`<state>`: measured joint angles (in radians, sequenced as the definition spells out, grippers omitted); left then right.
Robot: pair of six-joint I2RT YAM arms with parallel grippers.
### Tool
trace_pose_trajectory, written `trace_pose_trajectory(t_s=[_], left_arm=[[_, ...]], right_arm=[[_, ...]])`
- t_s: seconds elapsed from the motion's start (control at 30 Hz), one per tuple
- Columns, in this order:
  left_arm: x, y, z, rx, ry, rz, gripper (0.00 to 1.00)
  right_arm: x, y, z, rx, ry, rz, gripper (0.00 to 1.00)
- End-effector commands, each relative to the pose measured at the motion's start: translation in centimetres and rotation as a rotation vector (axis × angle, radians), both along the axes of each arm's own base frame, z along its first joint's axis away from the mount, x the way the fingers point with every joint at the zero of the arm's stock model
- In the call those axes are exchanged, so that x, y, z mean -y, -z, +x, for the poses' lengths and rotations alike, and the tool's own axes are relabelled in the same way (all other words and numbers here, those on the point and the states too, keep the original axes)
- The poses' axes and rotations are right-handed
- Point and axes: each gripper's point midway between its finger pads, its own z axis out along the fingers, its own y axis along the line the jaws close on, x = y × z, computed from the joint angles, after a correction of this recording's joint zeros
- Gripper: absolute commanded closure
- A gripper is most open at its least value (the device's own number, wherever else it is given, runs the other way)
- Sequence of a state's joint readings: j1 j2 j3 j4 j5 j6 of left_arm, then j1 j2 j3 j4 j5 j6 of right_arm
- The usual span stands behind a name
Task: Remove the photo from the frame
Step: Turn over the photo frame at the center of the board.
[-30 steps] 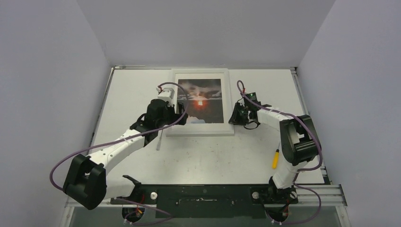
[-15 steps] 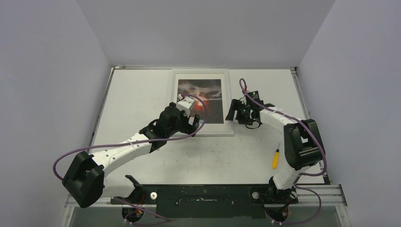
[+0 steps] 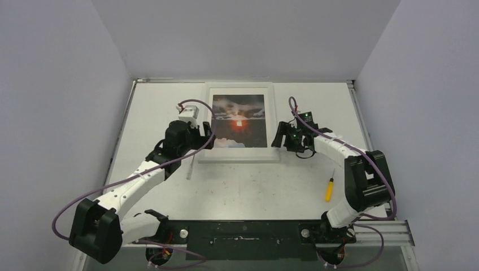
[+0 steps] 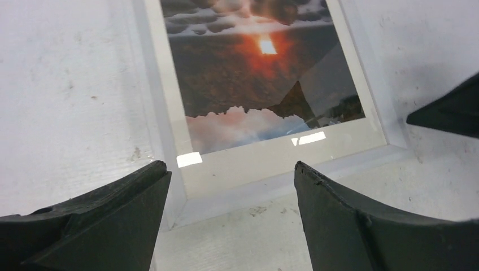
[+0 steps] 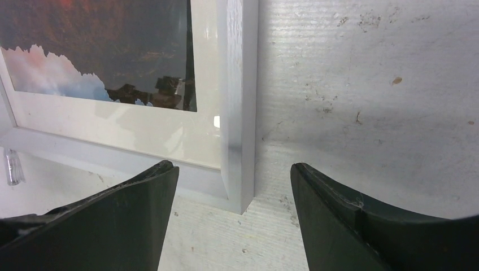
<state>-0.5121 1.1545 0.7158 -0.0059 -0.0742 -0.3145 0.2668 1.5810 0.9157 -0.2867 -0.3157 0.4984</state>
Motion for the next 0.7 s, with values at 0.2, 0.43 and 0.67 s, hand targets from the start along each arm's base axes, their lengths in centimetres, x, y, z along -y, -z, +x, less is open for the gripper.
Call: trace_pose_trajectory(t_s=[0.2,0.43,0.67], left_arm=[[-2.1,1.6,2.4,-0.186,-0.064,-0.189,0.35],[-2.9,4.1,4.6,-0.275,-0.095,-0.185,0.39],[-3.8,6.8,6.1,-0.349,-0.142,-0.158,0.44]], right_arm=[[0.3,-1.8,0.3,0.071,0.007,0.006,0.23],[0.4,-0.7,0.4,0.058,0.013,-0.010,0.22],[0.0,0.3,0.4,0.039,0.001,-0.018,0.27]])
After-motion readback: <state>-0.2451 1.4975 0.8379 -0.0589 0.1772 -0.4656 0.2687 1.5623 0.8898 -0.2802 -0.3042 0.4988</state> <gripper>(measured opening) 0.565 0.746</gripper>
